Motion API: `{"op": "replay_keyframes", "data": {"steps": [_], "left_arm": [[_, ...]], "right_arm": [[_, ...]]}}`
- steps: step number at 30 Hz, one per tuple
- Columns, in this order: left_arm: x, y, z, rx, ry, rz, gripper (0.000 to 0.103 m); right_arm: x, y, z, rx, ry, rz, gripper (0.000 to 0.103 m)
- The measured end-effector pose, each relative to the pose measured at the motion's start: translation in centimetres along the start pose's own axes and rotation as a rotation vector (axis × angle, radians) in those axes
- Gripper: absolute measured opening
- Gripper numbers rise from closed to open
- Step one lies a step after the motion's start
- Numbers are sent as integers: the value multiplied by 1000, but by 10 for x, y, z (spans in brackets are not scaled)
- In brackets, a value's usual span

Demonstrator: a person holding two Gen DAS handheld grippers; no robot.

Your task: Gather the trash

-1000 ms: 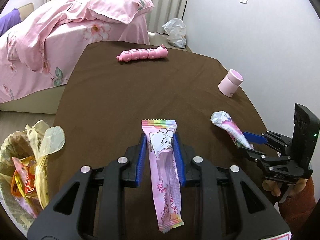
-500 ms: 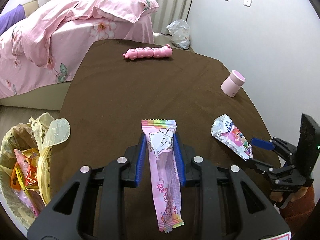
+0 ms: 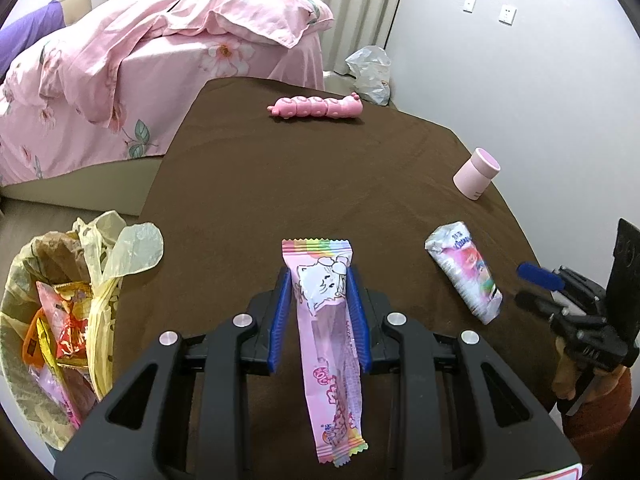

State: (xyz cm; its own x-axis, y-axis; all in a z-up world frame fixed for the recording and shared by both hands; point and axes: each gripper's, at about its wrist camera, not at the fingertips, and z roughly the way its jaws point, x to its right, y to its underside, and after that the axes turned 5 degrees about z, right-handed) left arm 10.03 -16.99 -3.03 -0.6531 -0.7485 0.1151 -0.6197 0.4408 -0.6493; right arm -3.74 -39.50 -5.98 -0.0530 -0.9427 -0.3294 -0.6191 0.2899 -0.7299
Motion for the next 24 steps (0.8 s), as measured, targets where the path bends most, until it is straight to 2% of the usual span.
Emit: {"op": "replay_keyframes", "data": {"steps": [3, 6, 10, 14, 19, 24], "left_arm": [[0, 1, 2, -6, 4, -4, 26], [0, 2, 1, -5, 5, -2, 26], [0, 3, -1, 4, 0, -6, 26], [-4, 4, -5, 14, -6, -15, 26], [-10, 2, -23, 66, -14, -25, 26], [-24, -8, -54, 161, -46, -33, 26]], "right_arm": [[5, 1, 7, -15, 19, 34, 47], [4, 5, 22, -73, 14, 44, 47], [-10, 9, 40, -148, 40, -33, 47], [-15, 8, 40, -153, 37, -71, 24], [-25, -2, 35, -113, 12, -115, 21], [-59, -33, 35, -54, -48, -208, 21]]}}
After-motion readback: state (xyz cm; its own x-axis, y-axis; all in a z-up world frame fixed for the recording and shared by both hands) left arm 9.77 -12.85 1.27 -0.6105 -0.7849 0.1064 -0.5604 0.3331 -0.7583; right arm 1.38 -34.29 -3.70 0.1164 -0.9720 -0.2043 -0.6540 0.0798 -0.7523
